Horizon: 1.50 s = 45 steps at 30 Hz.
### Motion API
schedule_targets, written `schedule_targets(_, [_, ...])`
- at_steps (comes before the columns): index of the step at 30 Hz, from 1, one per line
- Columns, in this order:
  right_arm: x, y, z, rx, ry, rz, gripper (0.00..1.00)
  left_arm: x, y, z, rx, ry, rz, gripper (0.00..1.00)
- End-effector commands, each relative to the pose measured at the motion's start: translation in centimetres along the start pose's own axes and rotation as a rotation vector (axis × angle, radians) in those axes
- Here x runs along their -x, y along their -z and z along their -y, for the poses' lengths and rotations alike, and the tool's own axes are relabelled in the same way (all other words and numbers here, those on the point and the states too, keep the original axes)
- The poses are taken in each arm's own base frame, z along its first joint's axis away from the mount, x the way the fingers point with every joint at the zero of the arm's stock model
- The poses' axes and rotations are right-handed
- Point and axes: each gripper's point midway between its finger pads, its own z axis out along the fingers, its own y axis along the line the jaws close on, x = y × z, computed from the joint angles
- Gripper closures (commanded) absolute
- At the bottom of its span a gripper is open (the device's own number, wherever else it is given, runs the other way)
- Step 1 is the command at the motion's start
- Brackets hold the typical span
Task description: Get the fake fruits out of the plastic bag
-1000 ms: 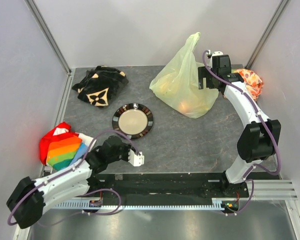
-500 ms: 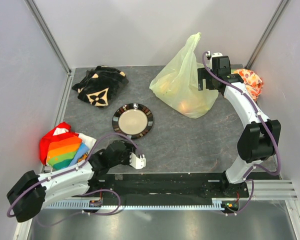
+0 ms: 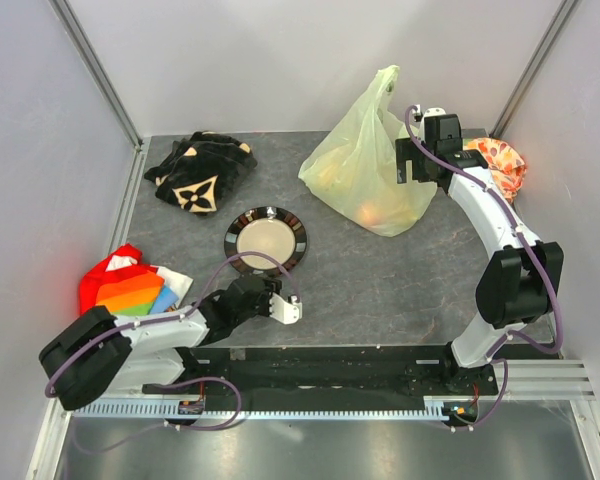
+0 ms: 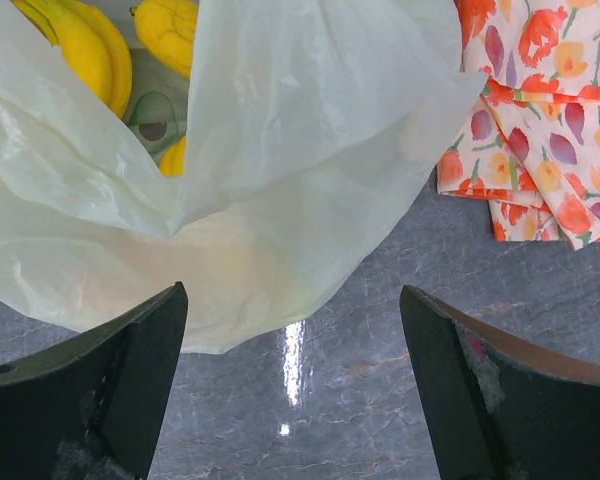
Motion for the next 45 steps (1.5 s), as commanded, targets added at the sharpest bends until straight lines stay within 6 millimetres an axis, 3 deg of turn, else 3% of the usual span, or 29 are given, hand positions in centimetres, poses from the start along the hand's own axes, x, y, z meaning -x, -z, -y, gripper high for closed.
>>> schedule_targets(1, [1.8,1.1,-0.1,0.003,-0.008,0.058,0.04,-0.9,-1.1,0.8,-0.027,-0.033,-0.039,0.45])
schedule_targets(3, [1.7,1.0,-0.1,0.004,-0.009,0.054,0.04,-0.7,-1.5,-0.1,-0.006,-0.036,-0.044,0.47])
schedule_targets(5, [1.6,0.9,-0.1,0.006,-0.012,0.049,0.04,-1.2,-2.3,0.5,-0.035,-0.034,-0.078,0.56])
schedule_targets(9, [1.6,0.8,-0.4,0.015,-0.016,0.044,0.04,-1.5,-3.7,0.3,-0.066,-0.017,-0.145,0.83])
schedule_targets(10, [1.7,0.8,-0.3,0.015,-0.016,0.046,0.04,-1.7,-3.7,0.5,-0.080,0.002,-0.160,0.96])
schedule_targets(11, [1.9,1.0,-0.4,0.017,-0.016,0.052,0.04,-1.5,-3.7,0.1,-0.075,0.014,-0.161,0.98])
schedule_targets(15, [1.8,1.2,-0.2,0.012,-0.017,0.052,0.04,-1.2,-2.7,0.4,-0.091,0.049,-0.170,0.98])
schedule_targets(21, [1.3,1.1,-0.3,0.013,-0.010,0.043,0.04,-0.8,-1.1,3.2,-0.180,0.072,-0.176,0.98])
schedule_targets(28, [1.9,1.4,0.1,-0.002,-0.003,0.049,0.04,4.8,1.0,8.1,-0.350,0.062,-0.048,0.98])
schedule_targets(35, [0.9,1.4,0.4,-0.010,0.023,0.031,0.04,7.6,2.7,11.5,-0.447,0.042,0.060,0.98])
schedule_targets(36, [0.7,1.3,0.4,-0.010,0.023,0.026,0.04,7.7,2.8,11.6,-0.447,0.040,0.066,0.97])
schedule_targets(38, [0.5,1.2,0.3,-0.007,0.020,0.022,0.04,8.4,3.3,12.6,-0.488,0.031,0.101,0.85])
schedule_targets(40, [0.6,1.3,0.2,-0.004,0.016,0.023,0.04,8.4,3.9,13.8,-0.537,0.018,0.118,0.53])
schedule_targets(43, [2.5,2.4,0.3,-0.002,0.011,0.059,0.05,10.4,5.1,13.5,-0.570,0.028,0.223,0.42])
schedule_targets(45, [3.4,3.4,0.4,0.002,0.015,0.072,0.05,12.6,6.4,11.3,-0.525,0.067,0.308,0.36])
